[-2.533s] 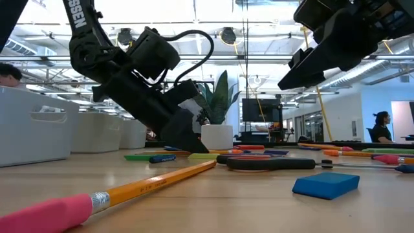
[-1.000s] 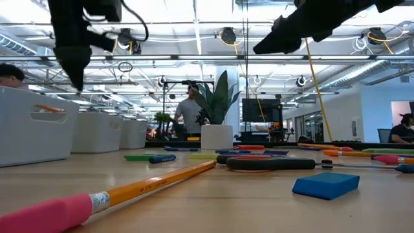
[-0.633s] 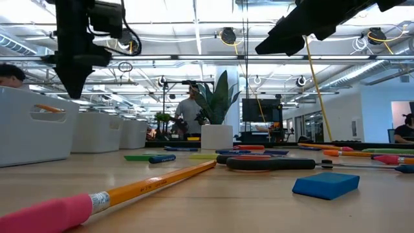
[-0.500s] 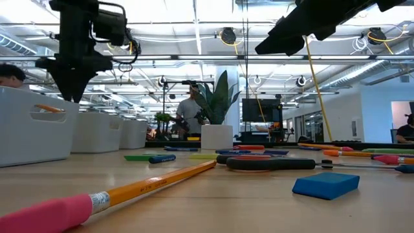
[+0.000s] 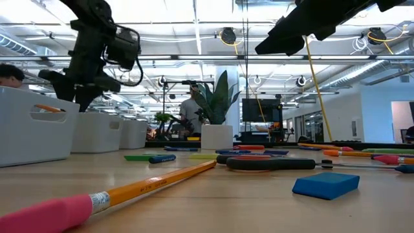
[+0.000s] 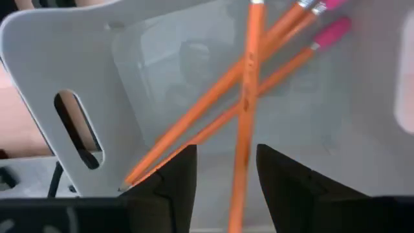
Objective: Sort crayons/erasers/pens/pencils in bins
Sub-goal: Put the orange pencil into the middle top gray bin
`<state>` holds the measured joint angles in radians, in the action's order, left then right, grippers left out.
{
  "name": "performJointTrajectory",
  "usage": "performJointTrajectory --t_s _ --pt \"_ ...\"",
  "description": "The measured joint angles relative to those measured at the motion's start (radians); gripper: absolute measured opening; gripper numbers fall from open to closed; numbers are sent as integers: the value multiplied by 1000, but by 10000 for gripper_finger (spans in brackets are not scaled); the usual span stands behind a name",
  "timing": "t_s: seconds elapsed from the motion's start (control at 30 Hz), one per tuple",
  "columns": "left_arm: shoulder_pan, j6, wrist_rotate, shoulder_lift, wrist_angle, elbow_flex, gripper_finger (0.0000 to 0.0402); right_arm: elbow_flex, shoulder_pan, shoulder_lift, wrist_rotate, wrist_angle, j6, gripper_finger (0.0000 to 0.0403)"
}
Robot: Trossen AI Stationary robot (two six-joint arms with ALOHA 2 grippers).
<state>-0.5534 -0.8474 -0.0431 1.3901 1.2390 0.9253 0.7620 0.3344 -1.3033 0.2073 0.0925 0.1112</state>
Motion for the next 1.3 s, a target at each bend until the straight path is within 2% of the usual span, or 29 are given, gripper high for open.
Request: performJointTrajectory --t_s 0.17,0.37,0.4,0.5,0.63,0.73,0.83,1.0,1.07,1.3 --pt "-17 17 49 50 -22 0 138 0 0 0 0 0 -3 224" --pt "-17 30 60 62 -21 0 29 0 0 0 1 0 -3 224" --pt "-17 33 60 60 -20 0 21 0 0 0 1 0 -3 224" --pt "-16 59 64 46 -13 7 27 0 0 0 1 0 -3 224" --pt "-2 150 63 15 66 79 33 0 0 0 1 0 -3 224" --pt "11 296 26 7 159 146 20 0 0 0 1 0 -9 224" --pt "12 482 7 8 220 158 20 0 -1 0 1 0 -38 224" --pt "15 722 -84 8 159 104 31 0 -1 0 1 0 -37 224" --pt "16 785 -89 8 116 81 36 0 -1 0 1 0 -18 224" --pt "16 829 -108 41 34 7 27 -1 -1 0 1 0 7 224"
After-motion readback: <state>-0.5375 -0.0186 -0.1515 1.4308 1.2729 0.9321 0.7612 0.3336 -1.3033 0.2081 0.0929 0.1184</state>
